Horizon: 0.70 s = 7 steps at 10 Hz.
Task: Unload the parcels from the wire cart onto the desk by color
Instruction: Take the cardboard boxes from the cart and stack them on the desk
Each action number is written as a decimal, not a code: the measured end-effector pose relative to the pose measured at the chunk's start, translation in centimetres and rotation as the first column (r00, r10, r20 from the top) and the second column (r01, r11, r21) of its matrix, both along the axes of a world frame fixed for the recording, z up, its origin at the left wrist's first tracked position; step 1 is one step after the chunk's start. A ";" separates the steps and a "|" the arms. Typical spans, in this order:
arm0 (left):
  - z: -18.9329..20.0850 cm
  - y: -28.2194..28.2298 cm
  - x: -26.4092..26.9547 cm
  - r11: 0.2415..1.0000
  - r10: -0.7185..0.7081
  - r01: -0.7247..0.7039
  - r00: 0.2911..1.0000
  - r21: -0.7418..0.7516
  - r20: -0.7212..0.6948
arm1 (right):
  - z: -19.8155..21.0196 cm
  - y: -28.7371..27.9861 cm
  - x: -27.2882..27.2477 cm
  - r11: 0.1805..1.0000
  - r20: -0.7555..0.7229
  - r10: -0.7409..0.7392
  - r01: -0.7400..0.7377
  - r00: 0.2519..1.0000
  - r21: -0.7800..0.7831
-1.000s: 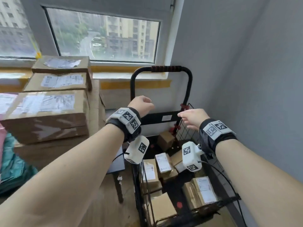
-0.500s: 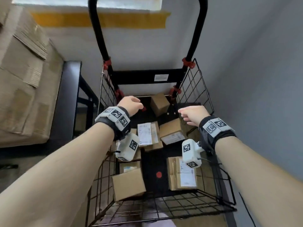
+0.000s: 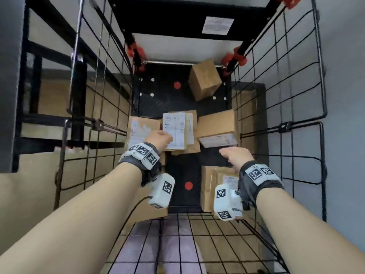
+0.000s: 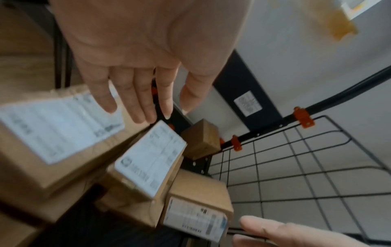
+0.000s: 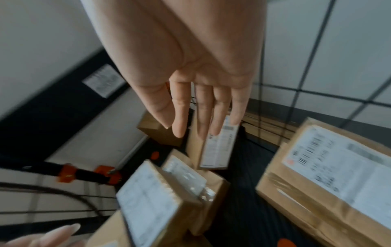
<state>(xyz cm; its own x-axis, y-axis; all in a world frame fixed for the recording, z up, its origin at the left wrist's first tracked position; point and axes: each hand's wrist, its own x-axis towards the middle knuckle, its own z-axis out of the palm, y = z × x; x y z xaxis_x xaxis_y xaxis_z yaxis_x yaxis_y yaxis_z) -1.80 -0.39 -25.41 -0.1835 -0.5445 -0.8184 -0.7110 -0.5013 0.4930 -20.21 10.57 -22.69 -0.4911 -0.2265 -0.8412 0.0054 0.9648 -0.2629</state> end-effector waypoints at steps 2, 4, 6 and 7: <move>-6.6 5.1 -3.3 0.981 0.004 -0.005 1.000 0.194 0.004 | -6.3 5.5 -2.9 0.916 -0.104 0.292 -0.247 0.951 0.316; -8.4 8.3 -5.5 0.942 0.002 -0.011 1.000 0.336 0.027 | -7.8 4.8 -3.3 0.946 -0.065 0.219 -0.196 0.973 0.257; -9.2 8.7 -6.7 0.938 0.003 -0.019 0.999 0.347 0.046 | -8.1 4.4 -4.5 0.956 0.028 0.124 -0.127 0.992 0.266; -9.6 8.5 -7.1 0.941 -0.003 -0.017 0.998 0.337 0.060 | -9.0 4.4 -4.5 0.969 0.059 0.006 -0.020 0.998 0.246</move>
